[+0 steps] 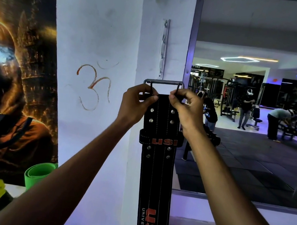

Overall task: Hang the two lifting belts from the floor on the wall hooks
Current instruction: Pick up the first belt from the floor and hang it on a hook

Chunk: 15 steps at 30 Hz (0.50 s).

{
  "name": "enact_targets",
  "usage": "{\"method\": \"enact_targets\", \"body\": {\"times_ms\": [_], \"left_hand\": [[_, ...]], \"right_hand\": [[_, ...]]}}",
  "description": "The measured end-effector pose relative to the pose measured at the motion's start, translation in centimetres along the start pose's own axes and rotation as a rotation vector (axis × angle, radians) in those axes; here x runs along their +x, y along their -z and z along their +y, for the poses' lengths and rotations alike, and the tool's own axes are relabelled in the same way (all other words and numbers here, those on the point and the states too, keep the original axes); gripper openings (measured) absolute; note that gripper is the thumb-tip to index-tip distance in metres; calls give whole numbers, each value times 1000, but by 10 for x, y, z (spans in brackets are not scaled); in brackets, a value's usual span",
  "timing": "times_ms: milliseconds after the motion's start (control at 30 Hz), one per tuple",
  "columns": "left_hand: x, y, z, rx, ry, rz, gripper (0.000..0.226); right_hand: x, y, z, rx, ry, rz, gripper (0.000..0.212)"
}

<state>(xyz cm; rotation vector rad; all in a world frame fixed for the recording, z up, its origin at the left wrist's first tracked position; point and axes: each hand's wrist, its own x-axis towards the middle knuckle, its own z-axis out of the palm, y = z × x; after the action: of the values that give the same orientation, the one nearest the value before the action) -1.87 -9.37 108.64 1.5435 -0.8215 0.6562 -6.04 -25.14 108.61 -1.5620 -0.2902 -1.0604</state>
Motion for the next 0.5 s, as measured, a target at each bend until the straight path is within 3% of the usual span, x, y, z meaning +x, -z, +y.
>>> {"method": "enact_targets", "body": {"times_ms": [100,200,300,400,500], "left_hand": [[-3,-6,-2,-98,92,81,6],[-5,-13,-3,-155,129,161,10],[-7,-22,-1,-168,123,195,12],[-4,-29,-2,-168,117,193,13],[3,-36,-4,-178,118,163,19]], "right_hand": [[-3,4,3,-14,42,-13,25],[-7,8,7,67,-51,26,48],[-6,10,12,115,-149,68,42],[0,13,17,49,-90,91,31],[1,18,20,25,28,155,47]]}}
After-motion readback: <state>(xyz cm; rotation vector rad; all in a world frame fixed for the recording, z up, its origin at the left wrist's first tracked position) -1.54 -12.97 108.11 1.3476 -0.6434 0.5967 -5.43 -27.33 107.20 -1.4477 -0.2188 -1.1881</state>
